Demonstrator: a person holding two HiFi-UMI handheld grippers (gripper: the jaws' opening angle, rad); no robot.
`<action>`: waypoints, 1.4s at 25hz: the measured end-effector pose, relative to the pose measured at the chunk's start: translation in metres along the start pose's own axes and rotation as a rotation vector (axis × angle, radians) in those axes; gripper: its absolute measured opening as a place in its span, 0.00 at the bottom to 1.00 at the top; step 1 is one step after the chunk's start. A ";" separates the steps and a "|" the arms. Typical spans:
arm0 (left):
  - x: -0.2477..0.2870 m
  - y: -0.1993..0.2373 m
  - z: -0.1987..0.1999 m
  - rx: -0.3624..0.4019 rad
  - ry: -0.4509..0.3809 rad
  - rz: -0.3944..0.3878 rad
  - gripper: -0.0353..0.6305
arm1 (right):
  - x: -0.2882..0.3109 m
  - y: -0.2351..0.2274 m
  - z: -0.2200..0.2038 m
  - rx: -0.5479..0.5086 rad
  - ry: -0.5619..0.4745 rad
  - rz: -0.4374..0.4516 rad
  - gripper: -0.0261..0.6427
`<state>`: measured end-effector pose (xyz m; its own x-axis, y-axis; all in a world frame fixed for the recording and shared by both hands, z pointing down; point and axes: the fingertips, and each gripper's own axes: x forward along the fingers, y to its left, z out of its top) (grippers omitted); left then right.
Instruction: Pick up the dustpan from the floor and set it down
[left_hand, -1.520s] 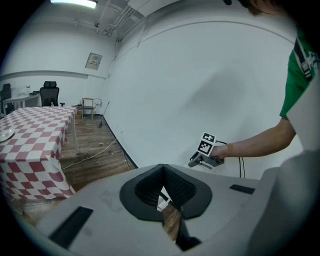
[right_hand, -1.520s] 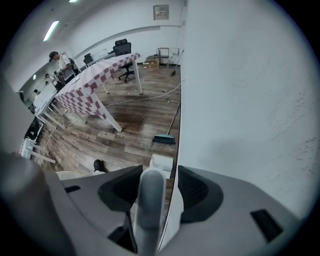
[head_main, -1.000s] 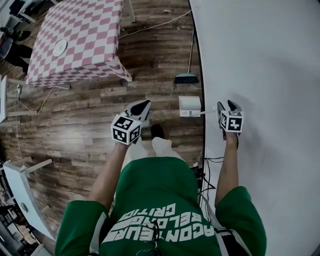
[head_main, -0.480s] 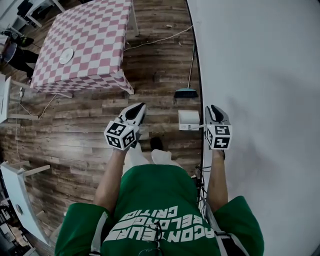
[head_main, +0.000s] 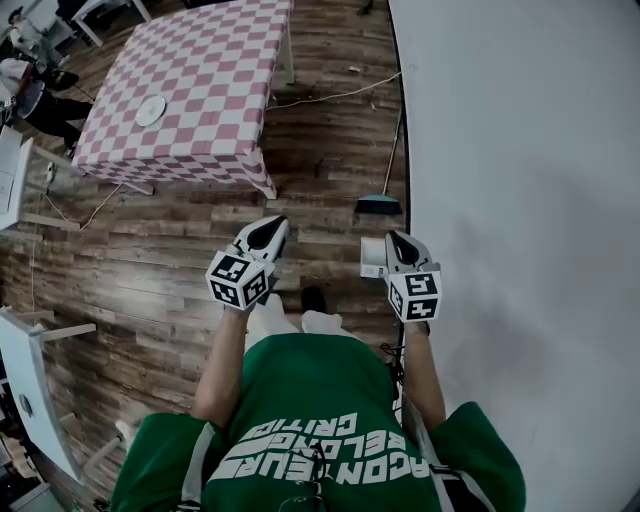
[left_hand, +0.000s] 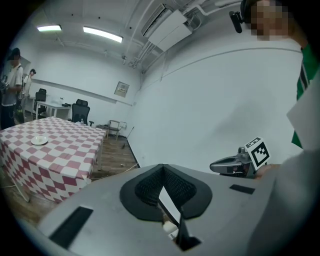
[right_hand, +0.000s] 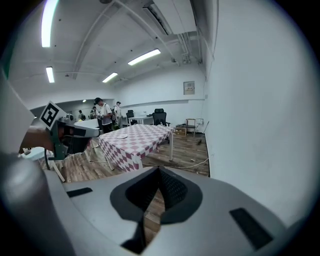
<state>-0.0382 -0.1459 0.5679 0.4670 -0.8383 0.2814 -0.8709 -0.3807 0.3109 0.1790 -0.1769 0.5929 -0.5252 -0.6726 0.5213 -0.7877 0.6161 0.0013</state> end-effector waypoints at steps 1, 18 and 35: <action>-0.001 0.003 0.000 0.001 0.001 0.005 0.06 | 0.003 0.006 0.003 -0.004 -0.004 0.010 0.05; -0.016 0.036 0.012 -0.013 -0.029 0.089 0.06 | 0.032 0.051 0.018 -0.022 -0.011 0.119 0.05; -0.015 0.039 0.014 -0.033 -0.038 0.096 0.06 | 0.036 0.055 0.016 -0.040 0.011 0.154 0.05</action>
<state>-0.0811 -0.1540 0.5628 0.3753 -0.8847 0.2766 -0.9052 -0.2857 0.3146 0.1115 -0.1745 0.5979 -0.6350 -0.5650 0.5269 -0.6849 0.7272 -0.0456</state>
